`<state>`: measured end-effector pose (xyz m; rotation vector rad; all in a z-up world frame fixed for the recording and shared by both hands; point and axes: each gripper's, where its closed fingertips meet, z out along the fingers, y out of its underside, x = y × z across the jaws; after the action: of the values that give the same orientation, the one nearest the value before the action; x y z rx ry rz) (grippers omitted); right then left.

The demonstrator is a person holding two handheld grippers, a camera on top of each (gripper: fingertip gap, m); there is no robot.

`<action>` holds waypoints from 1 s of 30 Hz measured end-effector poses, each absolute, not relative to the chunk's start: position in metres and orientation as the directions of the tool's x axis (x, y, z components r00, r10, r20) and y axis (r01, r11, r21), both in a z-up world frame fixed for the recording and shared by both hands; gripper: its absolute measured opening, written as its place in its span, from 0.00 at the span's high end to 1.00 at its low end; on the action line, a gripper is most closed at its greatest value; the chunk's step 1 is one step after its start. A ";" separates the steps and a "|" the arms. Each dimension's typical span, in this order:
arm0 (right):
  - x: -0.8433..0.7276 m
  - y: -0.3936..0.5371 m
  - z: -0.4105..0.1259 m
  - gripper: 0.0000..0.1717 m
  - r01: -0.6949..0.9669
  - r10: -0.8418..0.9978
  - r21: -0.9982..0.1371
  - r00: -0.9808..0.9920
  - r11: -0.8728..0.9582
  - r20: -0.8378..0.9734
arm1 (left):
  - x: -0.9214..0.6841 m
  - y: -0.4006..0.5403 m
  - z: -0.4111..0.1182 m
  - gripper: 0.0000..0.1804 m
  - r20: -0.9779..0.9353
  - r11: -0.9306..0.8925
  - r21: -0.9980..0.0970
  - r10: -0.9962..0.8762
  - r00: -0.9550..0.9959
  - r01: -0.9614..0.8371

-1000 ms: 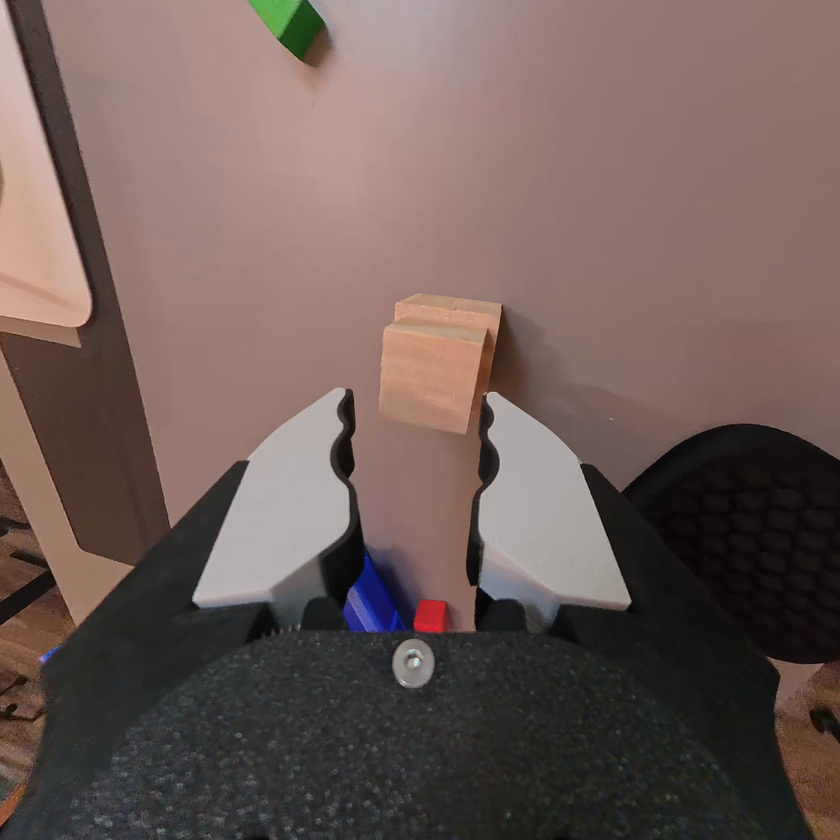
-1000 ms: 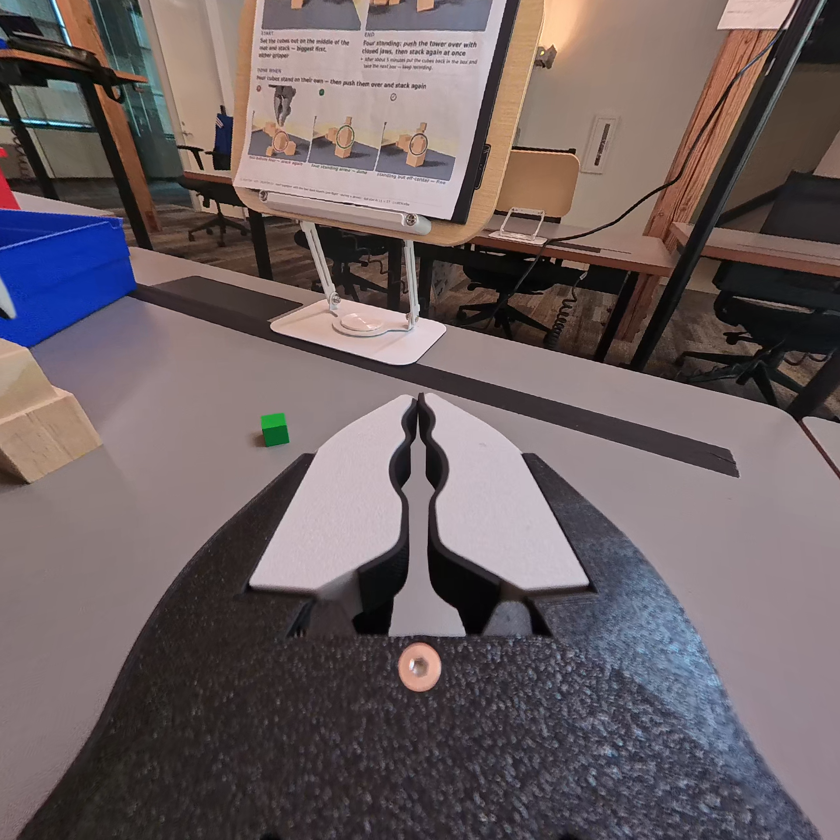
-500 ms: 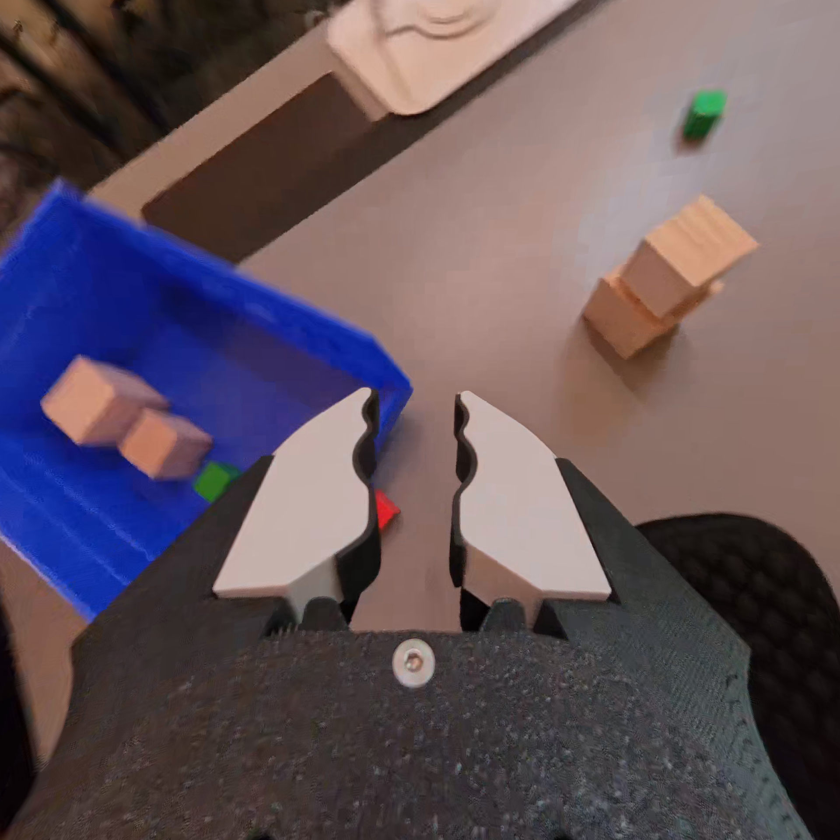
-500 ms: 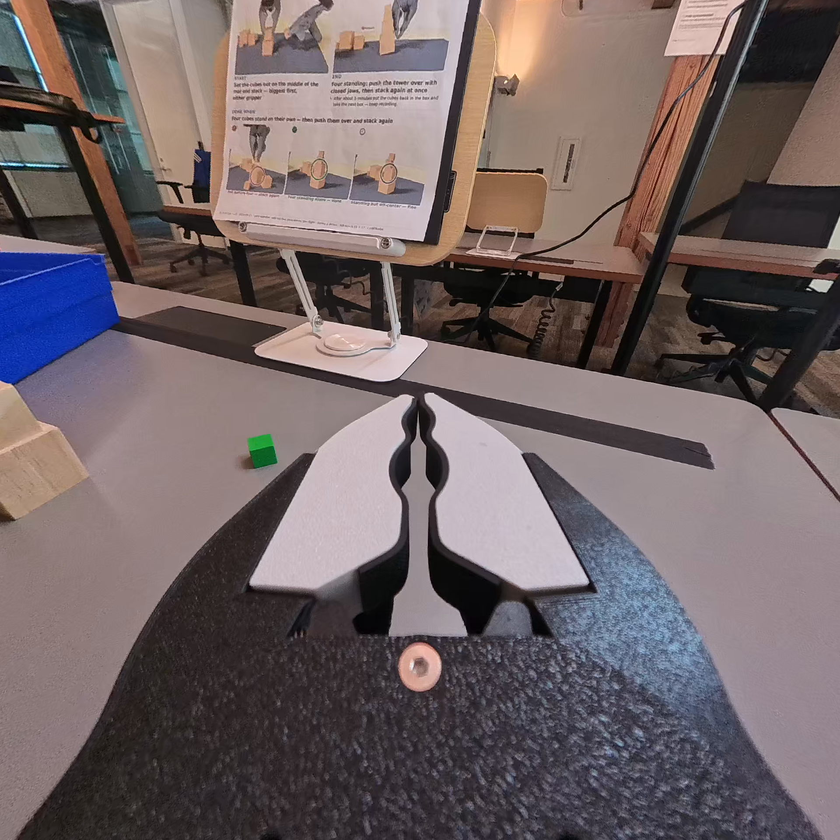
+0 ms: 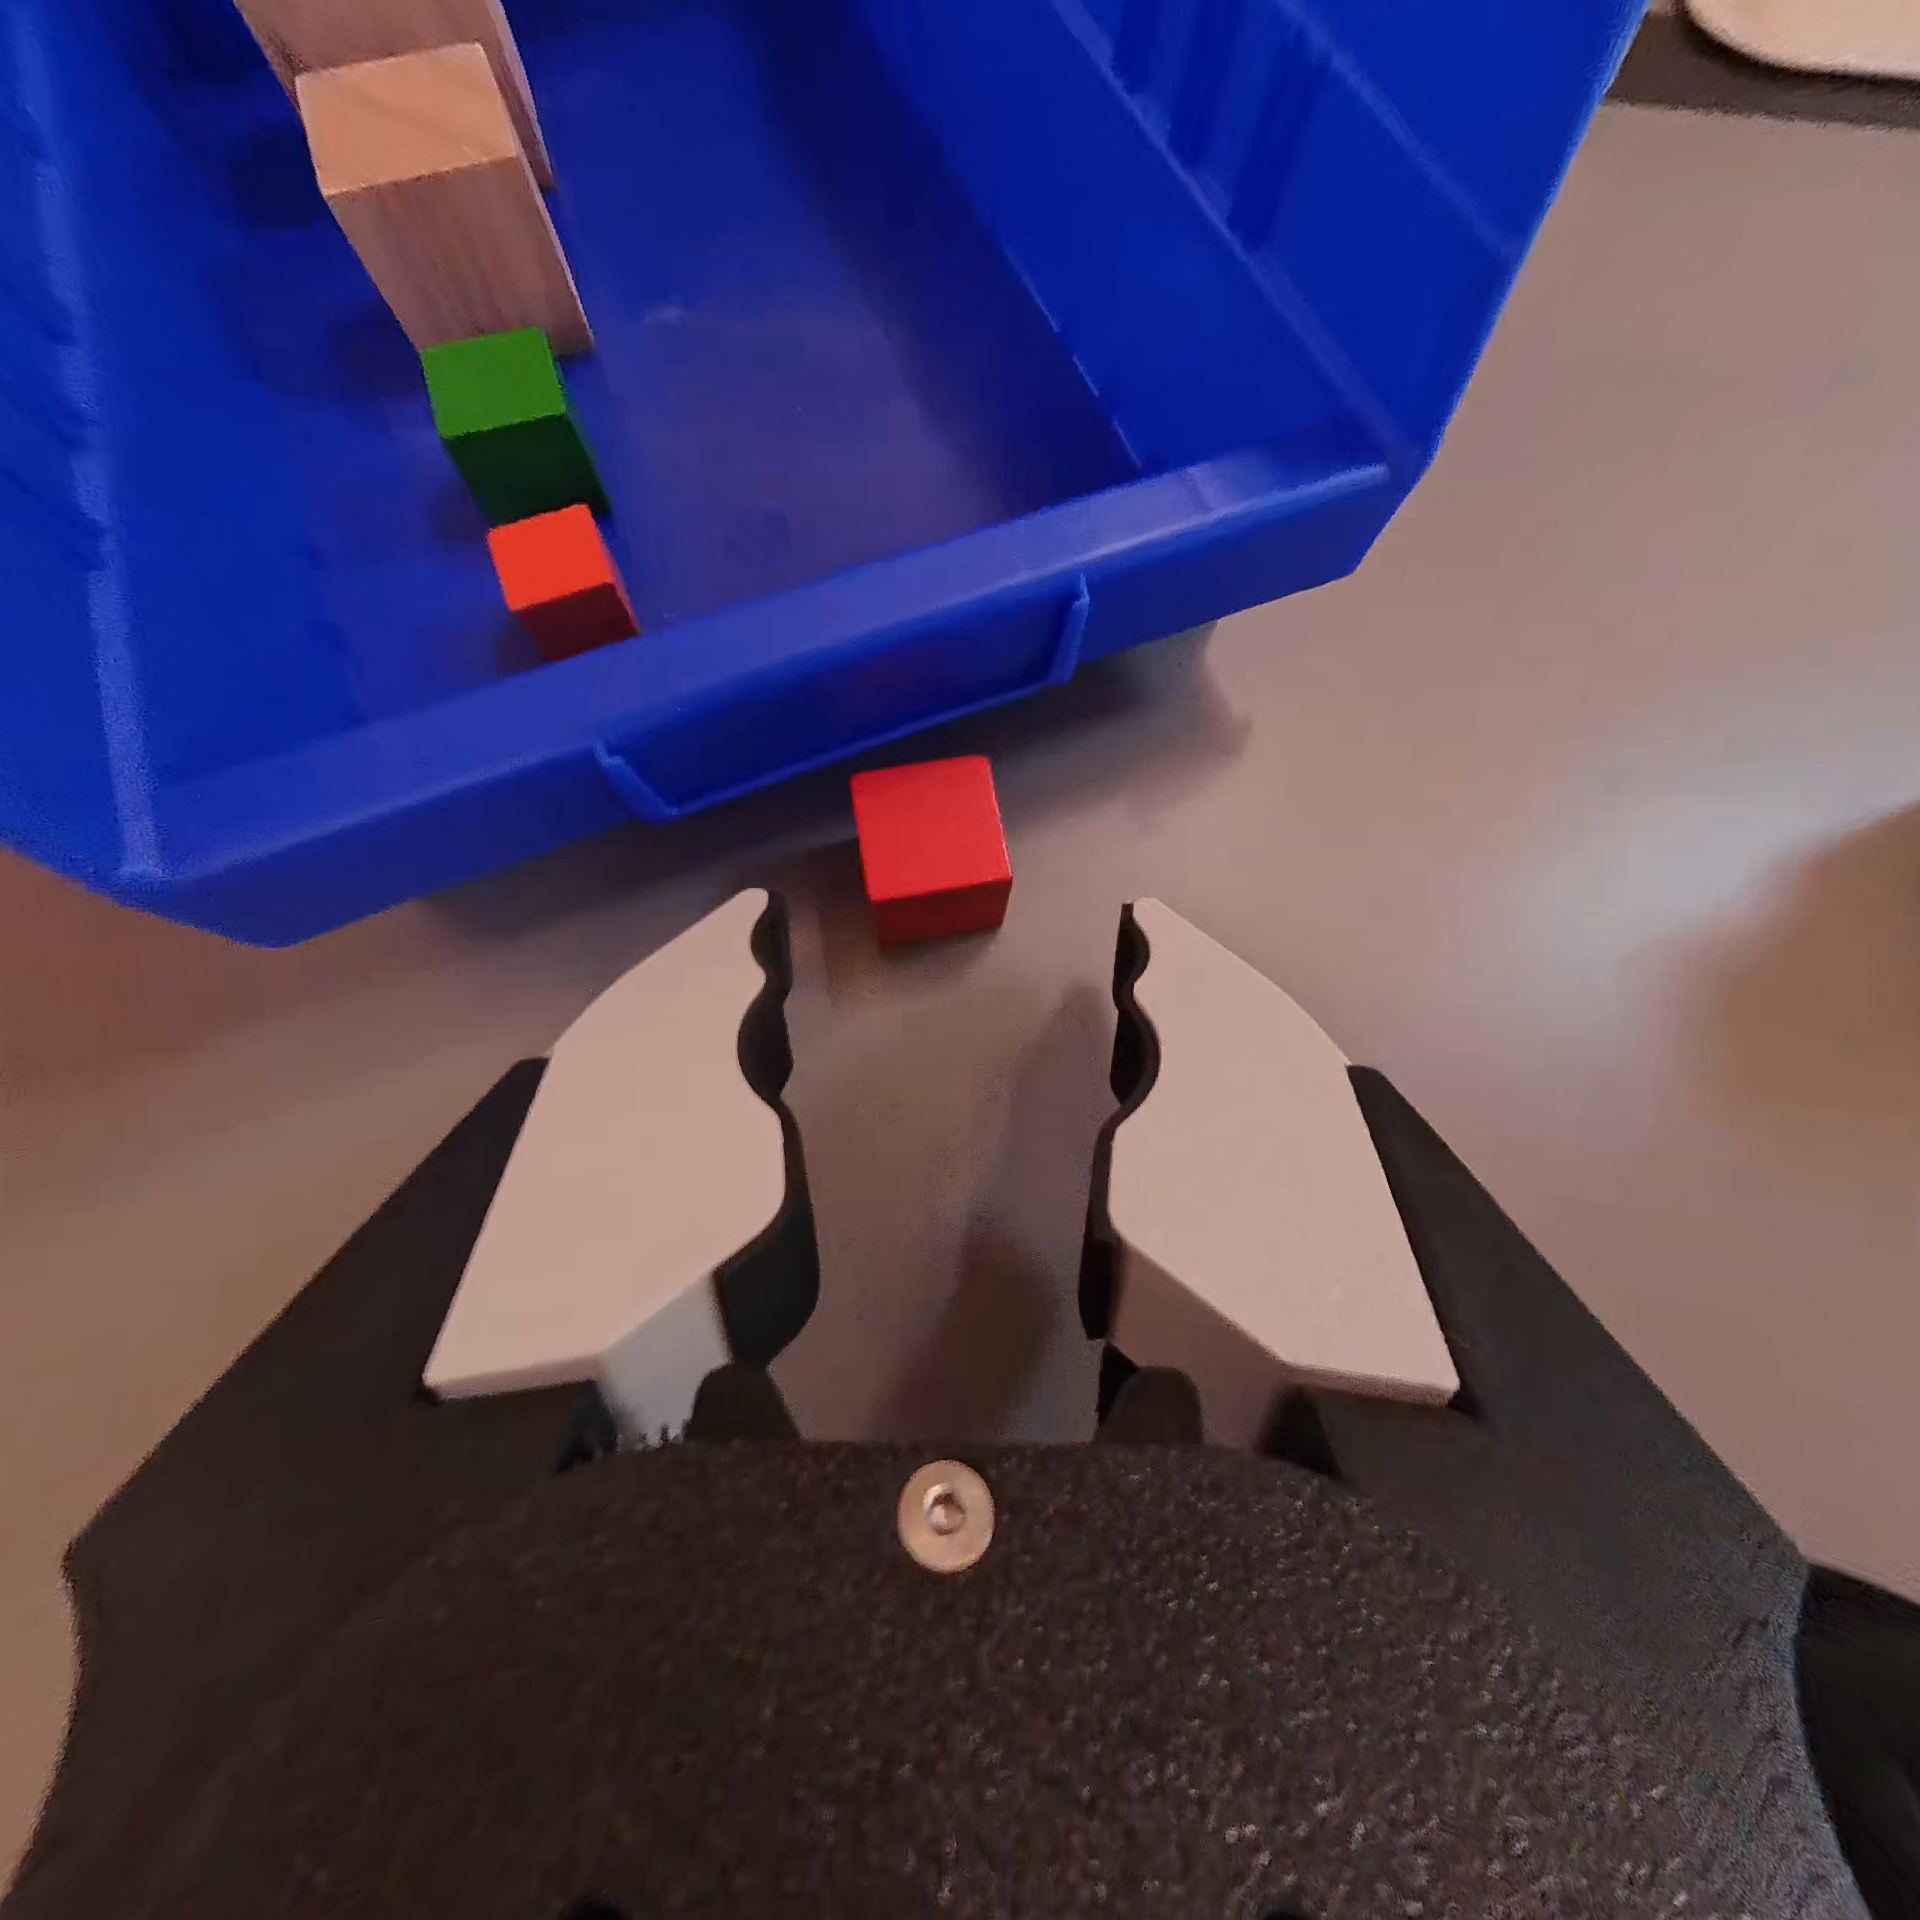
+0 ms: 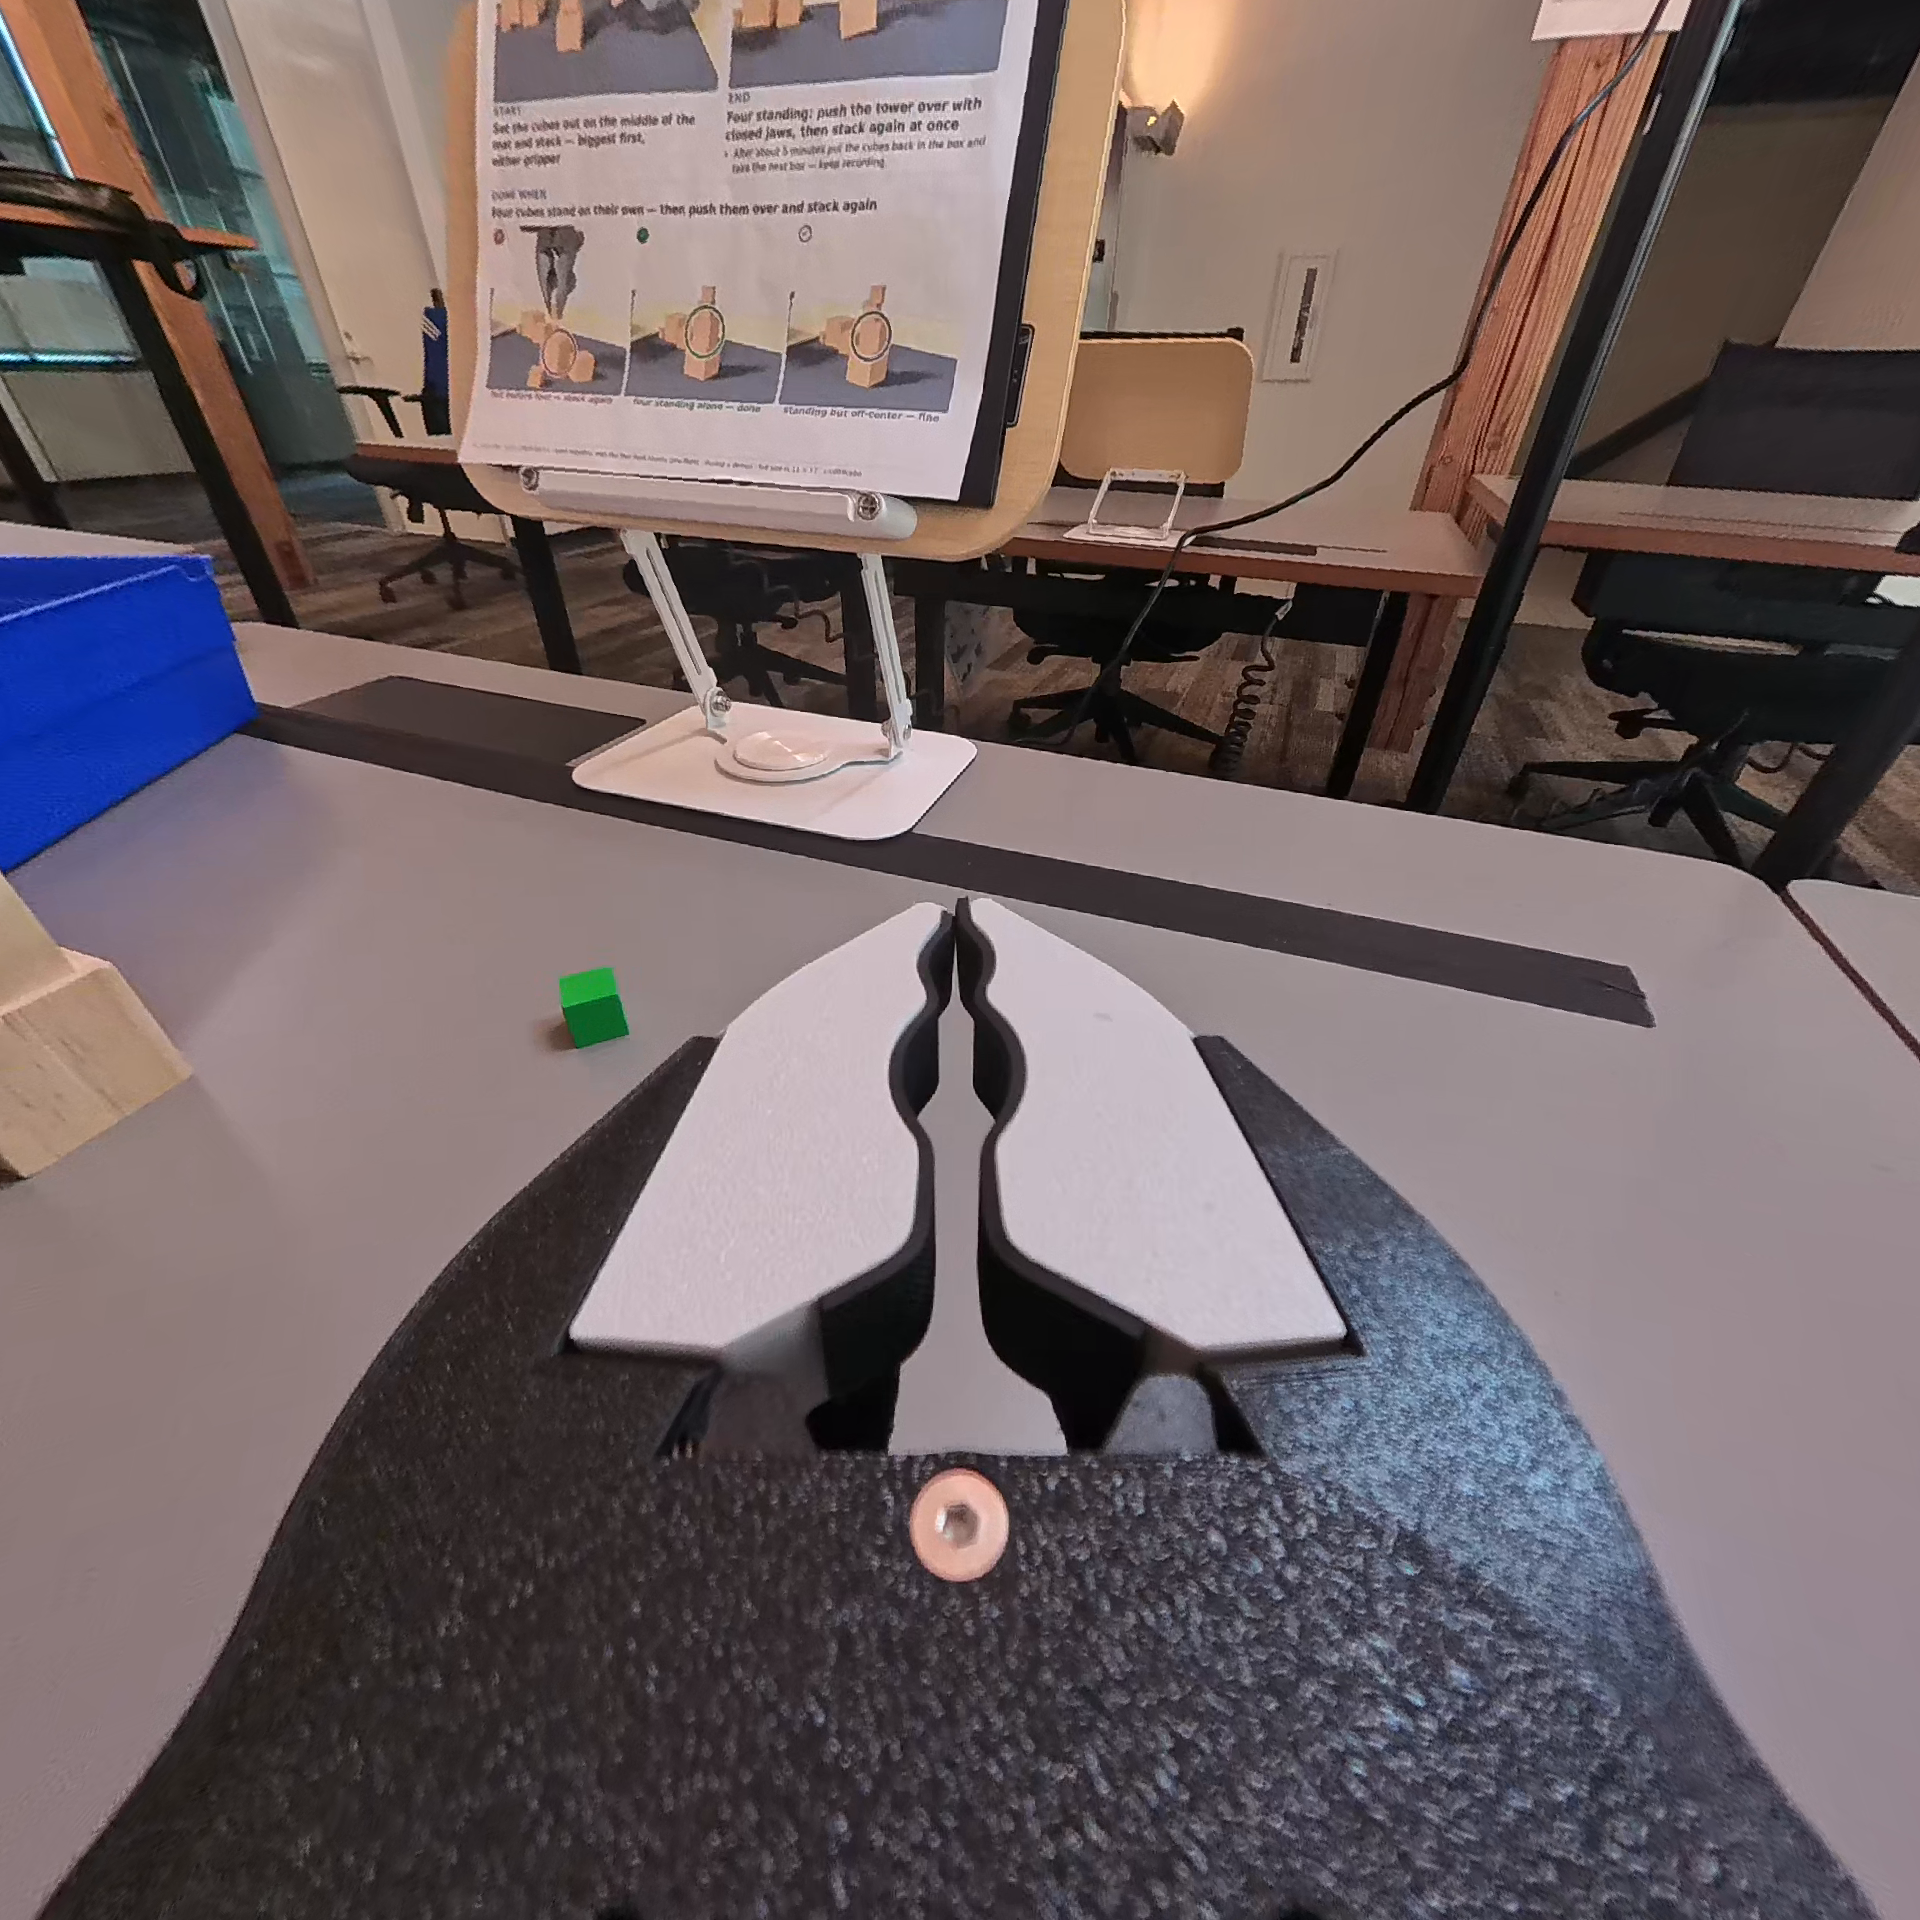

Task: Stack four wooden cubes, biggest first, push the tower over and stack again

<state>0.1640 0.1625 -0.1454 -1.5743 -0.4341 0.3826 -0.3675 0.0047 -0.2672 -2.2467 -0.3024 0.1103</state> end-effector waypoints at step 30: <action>0.166 0.165 -0.151 1.00 -0.075 0.552 -0.991 0.825 -0.108 -0.123 | -0.127 0.069 -0.170 0.84 -0.026 -0.082 -0.739 -0.988 0.149 -0.669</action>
<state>0.1658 0.1646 -0.1512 -1.6015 -0.3849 0.5521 -0.1273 0.0690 -0.1699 -1.8192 1.5829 -0.6706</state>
